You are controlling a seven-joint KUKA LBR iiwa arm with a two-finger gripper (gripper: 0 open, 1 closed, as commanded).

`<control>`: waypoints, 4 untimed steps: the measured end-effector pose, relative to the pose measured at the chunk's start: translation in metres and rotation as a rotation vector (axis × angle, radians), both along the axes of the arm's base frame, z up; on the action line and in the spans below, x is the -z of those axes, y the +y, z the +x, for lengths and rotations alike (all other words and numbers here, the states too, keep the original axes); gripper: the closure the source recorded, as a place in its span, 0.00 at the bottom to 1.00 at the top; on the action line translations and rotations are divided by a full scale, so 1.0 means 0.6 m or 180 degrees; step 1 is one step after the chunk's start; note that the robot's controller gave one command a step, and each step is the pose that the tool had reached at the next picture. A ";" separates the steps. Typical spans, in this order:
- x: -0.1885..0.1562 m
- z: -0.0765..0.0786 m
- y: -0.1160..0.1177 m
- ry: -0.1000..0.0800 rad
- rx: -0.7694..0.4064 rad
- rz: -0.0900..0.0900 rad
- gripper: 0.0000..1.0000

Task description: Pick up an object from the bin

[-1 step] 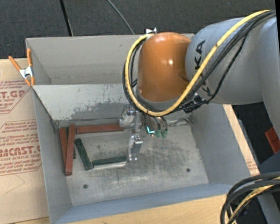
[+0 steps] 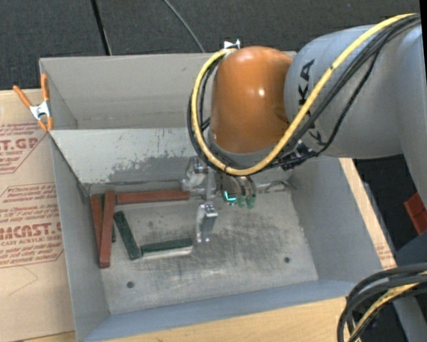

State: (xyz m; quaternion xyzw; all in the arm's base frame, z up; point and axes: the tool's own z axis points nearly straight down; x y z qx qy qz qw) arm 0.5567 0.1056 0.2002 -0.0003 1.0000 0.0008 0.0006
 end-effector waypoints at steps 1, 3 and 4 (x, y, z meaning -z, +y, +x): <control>0.196 0.026 -0.001 -0.0030 -0.0274 0.0005 1.00; 0.201 0.031 -0.001 -0.0095 -0.0266 0.0015 0.00; 0.199 -0.093 0.027 0.0020 -0.0454 -0.0012 1.00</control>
Offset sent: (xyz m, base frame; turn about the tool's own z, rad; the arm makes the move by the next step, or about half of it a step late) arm 0.0000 0.0000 0.0000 0.0000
